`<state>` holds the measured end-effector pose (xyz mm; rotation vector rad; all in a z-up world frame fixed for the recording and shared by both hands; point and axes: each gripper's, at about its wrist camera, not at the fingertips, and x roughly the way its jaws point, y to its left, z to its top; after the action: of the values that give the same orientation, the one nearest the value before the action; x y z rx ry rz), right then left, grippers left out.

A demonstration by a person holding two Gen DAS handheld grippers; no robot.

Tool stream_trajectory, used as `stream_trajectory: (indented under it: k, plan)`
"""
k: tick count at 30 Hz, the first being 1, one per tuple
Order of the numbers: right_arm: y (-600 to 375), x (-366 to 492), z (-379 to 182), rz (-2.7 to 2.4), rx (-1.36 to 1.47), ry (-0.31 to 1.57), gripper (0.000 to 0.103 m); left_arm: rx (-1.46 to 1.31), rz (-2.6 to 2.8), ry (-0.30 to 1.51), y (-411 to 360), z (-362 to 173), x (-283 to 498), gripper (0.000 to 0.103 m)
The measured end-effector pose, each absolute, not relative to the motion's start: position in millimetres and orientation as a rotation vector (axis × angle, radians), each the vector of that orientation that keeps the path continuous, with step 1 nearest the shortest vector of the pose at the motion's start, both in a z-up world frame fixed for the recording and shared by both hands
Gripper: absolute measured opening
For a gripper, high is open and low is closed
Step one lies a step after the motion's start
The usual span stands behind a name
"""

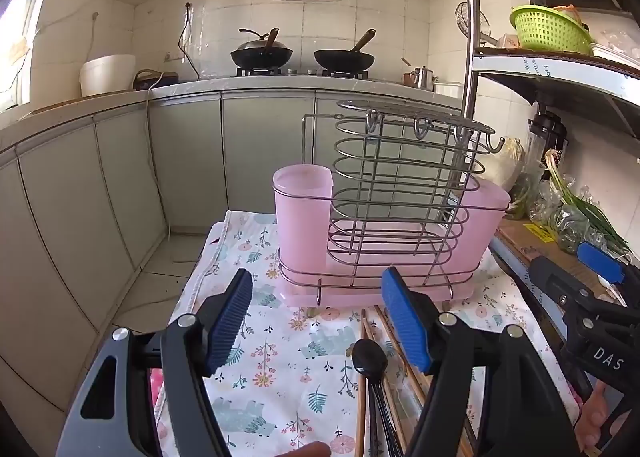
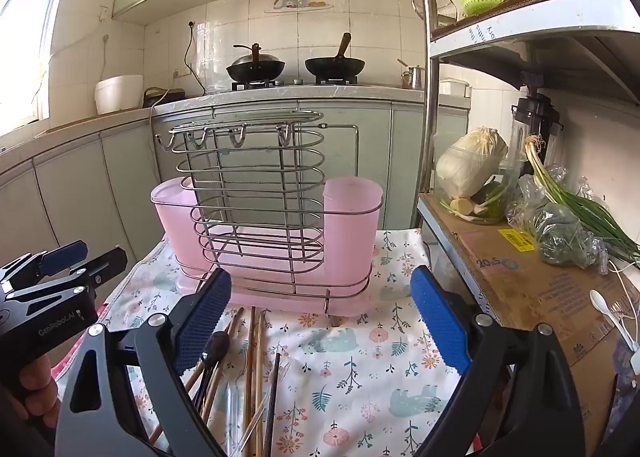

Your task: Organize utensils

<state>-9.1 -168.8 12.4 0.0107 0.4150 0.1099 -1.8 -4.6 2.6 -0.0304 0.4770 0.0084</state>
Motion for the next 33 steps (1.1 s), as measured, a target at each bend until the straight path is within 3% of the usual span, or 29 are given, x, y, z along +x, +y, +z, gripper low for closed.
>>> stream_trajectory:
  k: [33]
  plan:
    - [-168.2, -9.0, 11.0, 0.109, 0.001, 0.422, 0.092, -0.044, 0.000, 0.478, -2.3, 2.7, -2.7, 0.067]
